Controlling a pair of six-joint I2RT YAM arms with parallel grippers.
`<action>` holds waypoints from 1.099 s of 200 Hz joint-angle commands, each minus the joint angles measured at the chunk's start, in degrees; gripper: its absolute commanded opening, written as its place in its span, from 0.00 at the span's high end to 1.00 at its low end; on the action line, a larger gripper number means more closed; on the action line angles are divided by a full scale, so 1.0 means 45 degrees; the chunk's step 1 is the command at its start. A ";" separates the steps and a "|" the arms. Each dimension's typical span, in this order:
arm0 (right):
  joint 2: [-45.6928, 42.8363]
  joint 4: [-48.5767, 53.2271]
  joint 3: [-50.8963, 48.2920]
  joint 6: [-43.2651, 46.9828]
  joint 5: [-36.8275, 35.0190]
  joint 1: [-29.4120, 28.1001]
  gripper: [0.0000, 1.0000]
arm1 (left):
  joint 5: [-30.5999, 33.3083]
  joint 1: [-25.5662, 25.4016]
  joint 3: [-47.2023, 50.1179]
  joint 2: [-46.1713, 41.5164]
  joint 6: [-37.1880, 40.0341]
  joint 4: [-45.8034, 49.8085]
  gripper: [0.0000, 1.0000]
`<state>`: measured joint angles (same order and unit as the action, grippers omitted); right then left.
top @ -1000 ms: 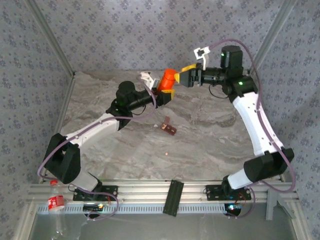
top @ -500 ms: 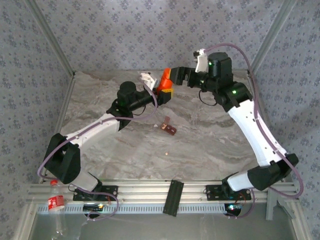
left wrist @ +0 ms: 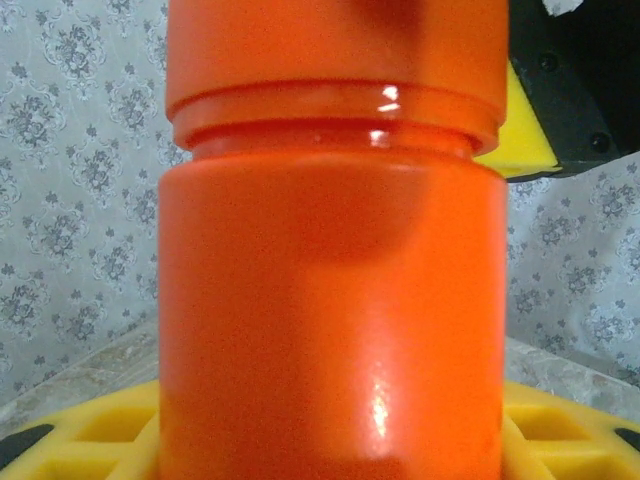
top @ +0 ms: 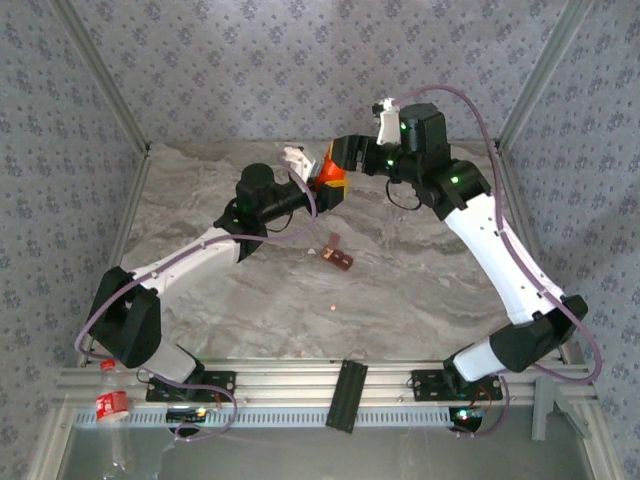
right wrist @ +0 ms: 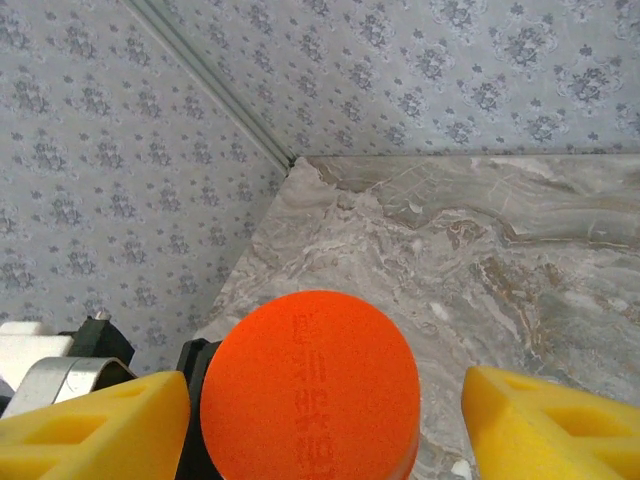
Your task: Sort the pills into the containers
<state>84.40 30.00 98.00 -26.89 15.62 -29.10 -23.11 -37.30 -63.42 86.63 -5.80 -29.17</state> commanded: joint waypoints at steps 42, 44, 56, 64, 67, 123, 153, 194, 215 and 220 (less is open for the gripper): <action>0.0293 0.0048 0.0666 0.0184 0.0281 -0.0192 0.49 | -0.0085 -0.0134 -0.0613 -0.0145 0.0227 -0.0279 1.00; 0.0289 0.0037 0.0665 0.0202 0.0309 -0.0193 0.51 | -0.0104 -0.0145 -0.0599 -0.0148 0.0228 -0.0277 1.00; 0.0302 0.0088 0.0686 0.0326 0.0494 -0.0188 0.59 | -0.0113 -0.0130 -0.0595 -0.0138 0.0224 -0.0282 1.00; 0.0302 0.0166 0.0709 0.0535 0.0621 -0.0164 0.65 | -0.0150 -0.0133 -0.0595 -0.0156 0.0251 -0.0258 1.00; 0.0279 0.0186 0.0719 0.0621 0.0654 -0.0148 0.66 | -0.0188 -0.0135 -0.0609 -0.0167 0.0252 -0.0257 1.00; 0.0460 -0.1166 0.0022 0.3366 0.6538 0.2128 0.78 | -0.1331 -0.0101 -0.0487 -0.0365 -0.0487 -0.0882 1.00; 0.0786 -0.2295 -0.0400 0.3867 1.0768 0.3562 0.80 | -0.2350 0.0047 -0.0470 -0.0422 -0.1340 -0.1395 1.00; 0.1318 -0.2292 -0.0092 0.4056 1.2103 0.3936 0.89 | -0.2584 0.0093 -0.0366 -0.0450 -0.1790 -0.1738 1.00; 0.1063 -0.2521 -0.0538 0.4104 1.1653 0.3795 0.85 | -0.2095 0.0095 -0.0248 -0.0479 -0.1932 -0.1982 1.00; 0.0980 -0.2565 -0.0668 0.4028 1.1407 0.3712 0.80 | -0.1928 0.0085 -0.0205 -0.0485 -0.1933 -0.2030 1.00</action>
<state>90.32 21.78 96.25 -10.02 66.28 -12.88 -31.33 -37.45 -63.68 86.63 -13.21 -32.93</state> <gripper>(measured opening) 0.427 0.542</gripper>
